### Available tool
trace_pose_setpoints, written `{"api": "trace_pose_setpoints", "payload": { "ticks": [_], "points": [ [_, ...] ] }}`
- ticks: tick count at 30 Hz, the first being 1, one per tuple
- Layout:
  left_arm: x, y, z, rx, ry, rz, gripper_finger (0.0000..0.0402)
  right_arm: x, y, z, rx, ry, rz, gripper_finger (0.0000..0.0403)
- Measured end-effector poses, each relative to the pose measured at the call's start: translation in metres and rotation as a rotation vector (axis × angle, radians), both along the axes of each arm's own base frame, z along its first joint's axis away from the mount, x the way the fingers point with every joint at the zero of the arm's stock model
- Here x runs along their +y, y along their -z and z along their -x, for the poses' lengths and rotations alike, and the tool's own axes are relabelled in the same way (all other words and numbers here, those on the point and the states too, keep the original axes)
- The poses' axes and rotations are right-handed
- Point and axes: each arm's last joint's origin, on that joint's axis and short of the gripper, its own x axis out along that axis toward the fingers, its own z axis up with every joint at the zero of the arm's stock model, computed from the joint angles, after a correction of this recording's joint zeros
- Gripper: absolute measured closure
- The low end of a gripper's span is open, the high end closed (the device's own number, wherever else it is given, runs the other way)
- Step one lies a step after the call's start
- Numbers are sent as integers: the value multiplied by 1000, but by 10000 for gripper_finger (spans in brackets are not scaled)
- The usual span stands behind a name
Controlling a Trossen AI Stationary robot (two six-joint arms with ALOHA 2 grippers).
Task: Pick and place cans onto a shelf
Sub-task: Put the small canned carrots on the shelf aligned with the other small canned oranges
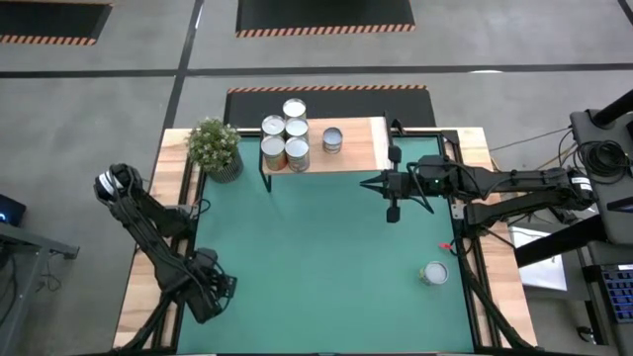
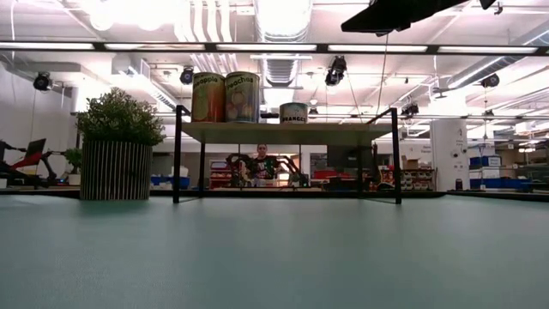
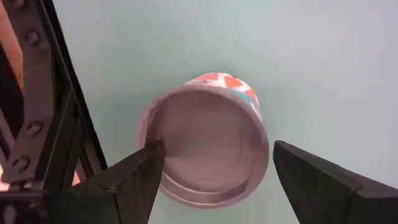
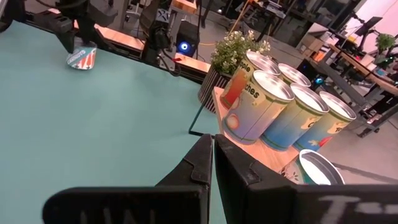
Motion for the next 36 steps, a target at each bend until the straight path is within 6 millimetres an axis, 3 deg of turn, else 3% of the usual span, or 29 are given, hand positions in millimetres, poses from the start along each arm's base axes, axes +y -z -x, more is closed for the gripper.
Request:
{"api": "trace_pose_setpoints", "payload": {
  "ticks": [16, 36],
  "points": [
    [-2, -26, -1, 45, 77, -21, 81, 0, 0, 0, 0, 0, 0, 394],
    [0, -17, 2, 49, 30, -45, 69, 0, 2, 0, 17, 1, -2, 394]
  ]
}}
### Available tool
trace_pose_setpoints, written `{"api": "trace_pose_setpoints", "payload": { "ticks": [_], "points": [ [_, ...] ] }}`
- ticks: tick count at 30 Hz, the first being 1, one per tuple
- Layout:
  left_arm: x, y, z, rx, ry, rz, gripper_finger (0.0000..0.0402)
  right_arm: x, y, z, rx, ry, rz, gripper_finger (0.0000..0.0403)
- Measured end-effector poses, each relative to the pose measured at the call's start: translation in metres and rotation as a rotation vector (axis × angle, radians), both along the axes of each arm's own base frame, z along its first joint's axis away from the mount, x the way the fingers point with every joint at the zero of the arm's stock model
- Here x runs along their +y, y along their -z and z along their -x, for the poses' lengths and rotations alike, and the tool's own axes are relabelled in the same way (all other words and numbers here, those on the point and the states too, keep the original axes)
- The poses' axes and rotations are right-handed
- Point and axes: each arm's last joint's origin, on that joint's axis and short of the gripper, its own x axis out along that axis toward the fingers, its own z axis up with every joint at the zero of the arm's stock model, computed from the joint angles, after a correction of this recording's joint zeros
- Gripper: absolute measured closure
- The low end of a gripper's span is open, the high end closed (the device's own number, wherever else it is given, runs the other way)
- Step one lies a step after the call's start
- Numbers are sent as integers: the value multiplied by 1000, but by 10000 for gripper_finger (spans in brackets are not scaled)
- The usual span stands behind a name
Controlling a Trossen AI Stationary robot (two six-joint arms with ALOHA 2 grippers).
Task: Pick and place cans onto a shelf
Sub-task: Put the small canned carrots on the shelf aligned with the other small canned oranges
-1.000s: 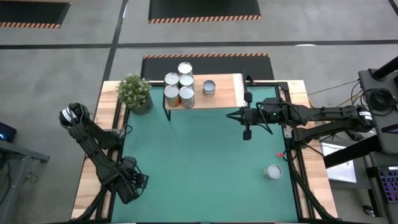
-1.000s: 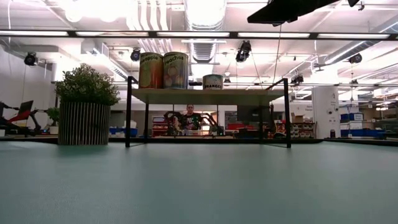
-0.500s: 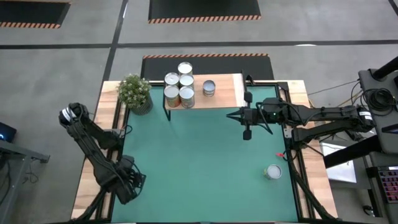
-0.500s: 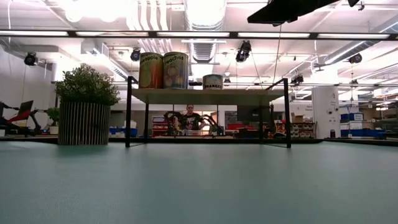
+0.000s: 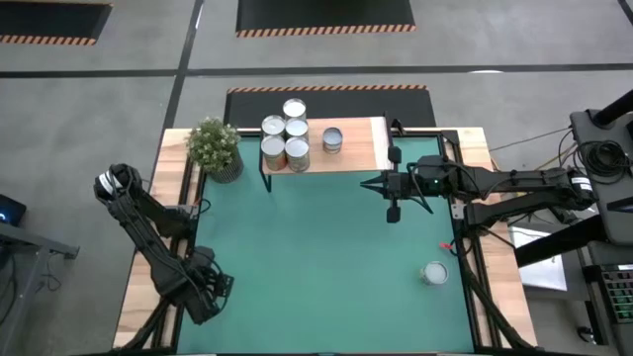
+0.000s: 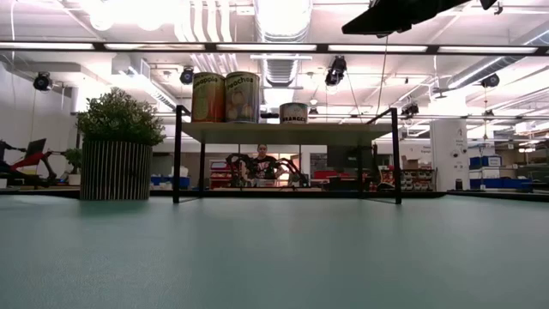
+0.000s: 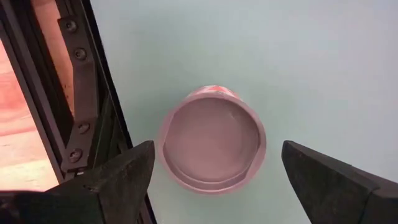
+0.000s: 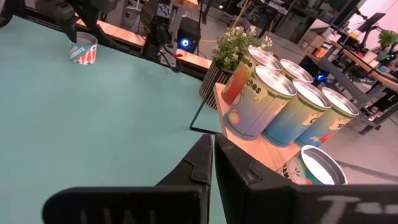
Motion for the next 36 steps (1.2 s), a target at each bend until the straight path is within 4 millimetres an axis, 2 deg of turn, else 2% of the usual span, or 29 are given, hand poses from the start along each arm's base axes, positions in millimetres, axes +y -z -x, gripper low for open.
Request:
{"api": "trace_pose_setpoints", "payload": {
  "ticks": [18, 27, 36],
  "points": [
    [1, 16, 3, 14, 7, 14, 70, 0, 0, 0, 2, 1, -1, 394],
    [-1, 9, 2, 18, 17, 13, 70, 0, 0, 0, 2, 1, -1, 394],
    [-1, 12, 2, 33, 19, 6, 70, 0, 0, 0, 2, 1, -2, 394]
  ]
}}
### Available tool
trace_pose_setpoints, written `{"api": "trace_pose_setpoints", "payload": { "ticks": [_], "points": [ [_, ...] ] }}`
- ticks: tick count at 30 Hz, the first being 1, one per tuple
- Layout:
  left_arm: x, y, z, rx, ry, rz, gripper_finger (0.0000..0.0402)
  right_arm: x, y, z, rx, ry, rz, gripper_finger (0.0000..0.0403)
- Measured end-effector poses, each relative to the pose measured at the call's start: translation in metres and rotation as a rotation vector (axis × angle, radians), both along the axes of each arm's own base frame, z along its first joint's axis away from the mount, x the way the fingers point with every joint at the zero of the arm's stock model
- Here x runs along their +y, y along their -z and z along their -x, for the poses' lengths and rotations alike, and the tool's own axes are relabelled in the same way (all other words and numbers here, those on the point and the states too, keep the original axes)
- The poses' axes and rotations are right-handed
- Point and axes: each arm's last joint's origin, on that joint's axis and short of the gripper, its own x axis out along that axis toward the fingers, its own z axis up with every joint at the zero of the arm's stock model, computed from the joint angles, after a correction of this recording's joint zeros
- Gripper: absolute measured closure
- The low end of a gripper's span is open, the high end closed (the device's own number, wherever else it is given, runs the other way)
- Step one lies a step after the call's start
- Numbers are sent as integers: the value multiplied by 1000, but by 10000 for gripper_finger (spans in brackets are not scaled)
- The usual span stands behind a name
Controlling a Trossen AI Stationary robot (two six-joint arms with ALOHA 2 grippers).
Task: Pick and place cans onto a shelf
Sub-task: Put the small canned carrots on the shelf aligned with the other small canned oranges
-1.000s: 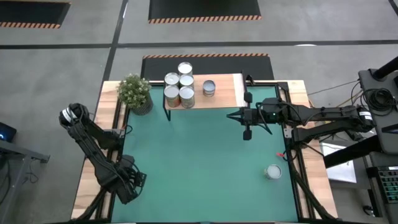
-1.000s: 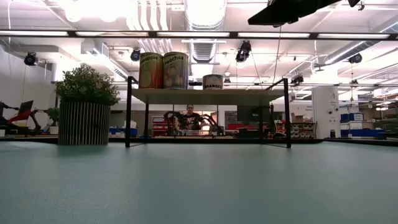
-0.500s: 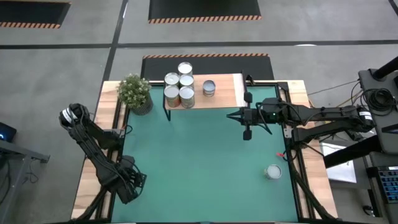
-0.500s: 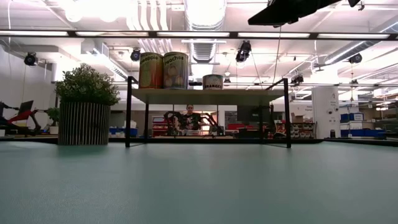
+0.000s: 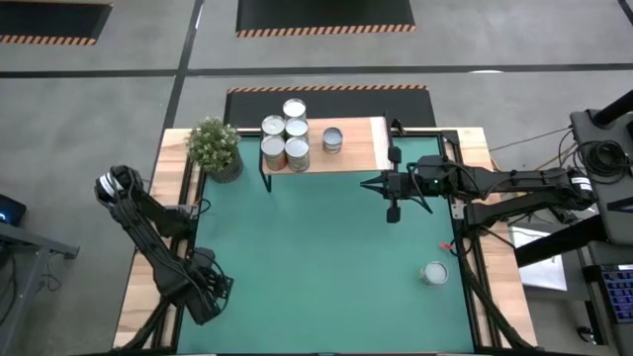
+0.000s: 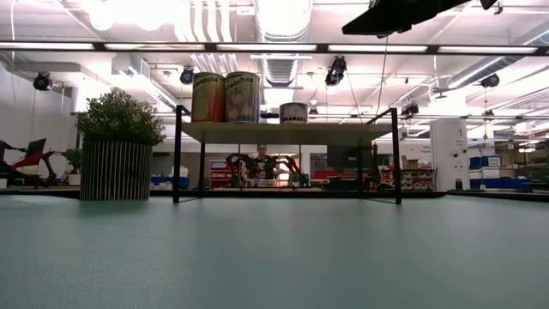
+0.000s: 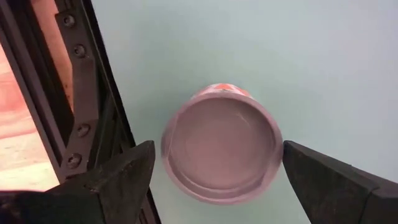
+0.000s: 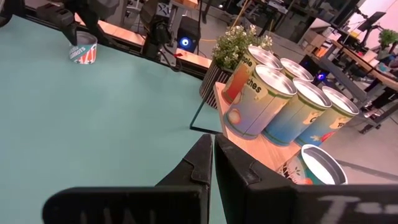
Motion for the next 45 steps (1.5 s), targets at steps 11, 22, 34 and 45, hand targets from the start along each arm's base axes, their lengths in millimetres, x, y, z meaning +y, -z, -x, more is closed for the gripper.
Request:
{"api": "trace_pose_setpoints", "payload": {
  "ticks": [11, 22, 34, 45],
  "points": [
    [-6, 14, -4, 11, 26, -7, 76, 0, 0, 0, 4, 0, -1, 394],
    [-7, 10, -11, -1, 106, 27, 118, 0, 1, 0, 9, 2, 0, 394],
    [17, -64, -107, -341, 652, -99, 115, 2, -6, 22, 29, 6, -18, 394],
    [92, -142, -198, -420, 929, -255, 115, 3, -5, 44, -14, -5, -5, 394]
  ]
}}
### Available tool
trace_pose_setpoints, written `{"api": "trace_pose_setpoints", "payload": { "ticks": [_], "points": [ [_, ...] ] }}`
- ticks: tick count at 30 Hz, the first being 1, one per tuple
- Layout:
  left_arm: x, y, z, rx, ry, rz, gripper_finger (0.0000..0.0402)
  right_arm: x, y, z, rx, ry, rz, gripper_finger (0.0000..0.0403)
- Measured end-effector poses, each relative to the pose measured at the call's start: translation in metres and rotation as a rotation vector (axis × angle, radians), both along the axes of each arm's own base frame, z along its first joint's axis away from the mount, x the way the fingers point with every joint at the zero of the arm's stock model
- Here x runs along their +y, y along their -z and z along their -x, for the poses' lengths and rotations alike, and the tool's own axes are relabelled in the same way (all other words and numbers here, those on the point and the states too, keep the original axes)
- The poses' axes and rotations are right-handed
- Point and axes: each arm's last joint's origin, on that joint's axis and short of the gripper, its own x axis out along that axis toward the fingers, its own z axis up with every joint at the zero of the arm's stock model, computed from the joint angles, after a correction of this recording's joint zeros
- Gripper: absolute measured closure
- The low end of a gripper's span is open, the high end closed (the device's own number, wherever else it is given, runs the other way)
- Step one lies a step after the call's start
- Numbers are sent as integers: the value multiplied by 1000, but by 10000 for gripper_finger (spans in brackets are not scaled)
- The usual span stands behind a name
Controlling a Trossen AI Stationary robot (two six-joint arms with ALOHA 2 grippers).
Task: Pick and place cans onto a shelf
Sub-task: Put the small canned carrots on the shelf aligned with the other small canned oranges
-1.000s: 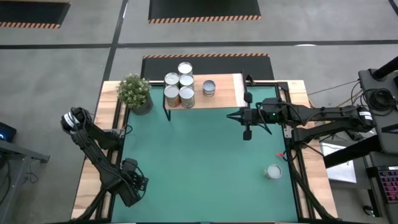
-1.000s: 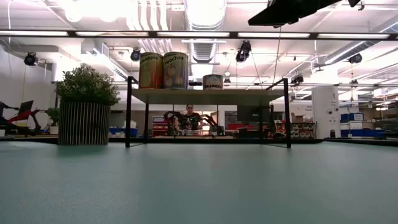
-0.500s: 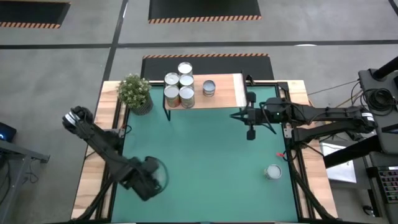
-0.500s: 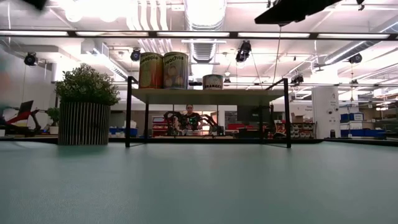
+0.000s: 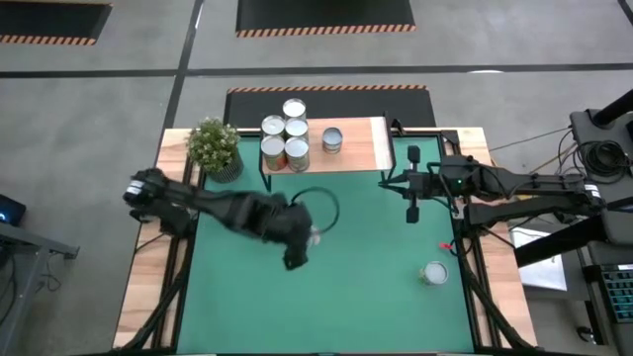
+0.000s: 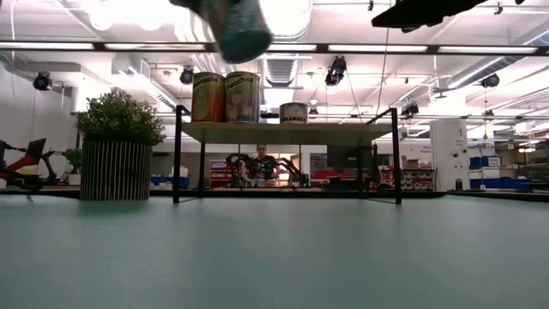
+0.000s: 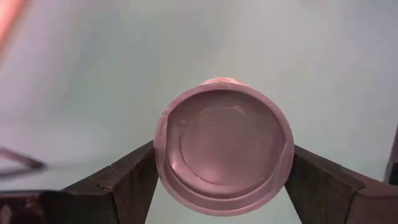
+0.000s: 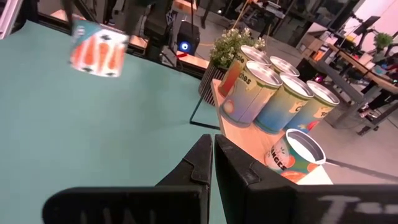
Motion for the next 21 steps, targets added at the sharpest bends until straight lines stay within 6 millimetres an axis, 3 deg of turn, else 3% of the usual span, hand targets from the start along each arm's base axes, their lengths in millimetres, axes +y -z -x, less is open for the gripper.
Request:
{"api": "trace_pose_setpoints", "payload": {
  "ticks": [11, 21],
  "points": [
    [65, -35, -65, -4, 81, -157, 115, 1, -3, 14, -47, -1, 5, 394],
    [89, -15, -96, 152, 150, -361, 115, 1, -1, 15, -44, 0, 1, 394]
  ]
}}
